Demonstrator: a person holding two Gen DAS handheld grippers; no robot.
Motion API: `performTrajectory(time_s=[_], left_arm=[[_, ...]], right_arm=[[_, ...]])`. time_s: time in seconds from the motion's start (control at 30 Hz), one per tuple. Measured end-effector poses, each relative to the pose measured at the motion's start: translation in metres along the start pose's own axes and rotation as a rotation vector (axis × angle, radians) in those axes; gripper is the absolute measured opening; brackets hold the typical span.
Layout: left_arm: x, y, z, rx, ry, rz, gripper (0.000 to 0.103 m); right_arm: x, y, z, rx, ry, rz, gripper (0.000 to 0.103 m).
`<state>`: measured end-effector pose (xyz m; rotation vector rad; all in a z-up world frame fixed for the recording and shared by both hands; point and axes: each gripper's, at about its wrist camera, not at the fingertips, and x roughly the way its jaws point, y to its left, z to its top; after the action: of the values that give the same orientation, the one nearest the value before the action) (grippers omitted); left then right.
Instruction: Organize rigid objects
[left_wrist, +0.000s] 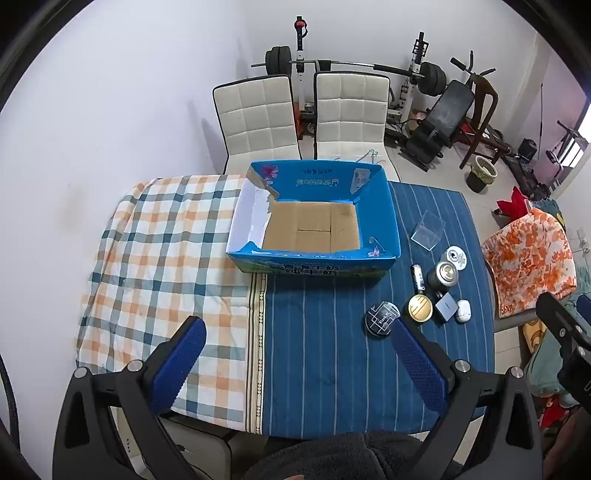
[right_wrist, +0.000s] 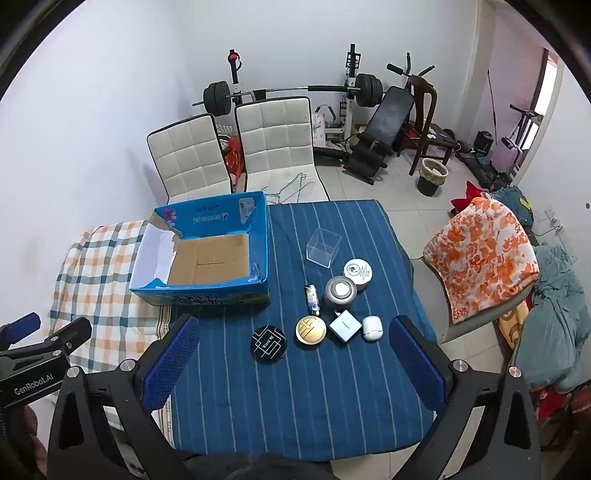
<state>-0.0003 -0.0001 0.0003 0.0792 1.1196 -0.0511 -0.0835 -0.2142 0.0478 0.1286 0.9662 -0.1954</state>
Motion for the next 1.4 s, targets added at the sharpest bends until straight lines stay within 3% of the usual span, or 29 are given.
performTrajectory(time_s=[0.23,0.53,1.4], left_arm=[[0.002,0.006,0.008,-0.001,0.0,-0.001,0.103],[-0.017,0.0,0.005,0.008,-0.067,0.019,0.103],[-0.03,-0.003,0.006,0.008,-0.094,0.018,0.103]], right_arm=[[-0.004,0.003,0.001,0.005,0.001,0.014,0.103],[-0.01,0.009,0.003,-0.008,-0.024,0.009,0.103],[-0.018,0.011,0.005,-0.027,-0.06,0.004,0.103]])
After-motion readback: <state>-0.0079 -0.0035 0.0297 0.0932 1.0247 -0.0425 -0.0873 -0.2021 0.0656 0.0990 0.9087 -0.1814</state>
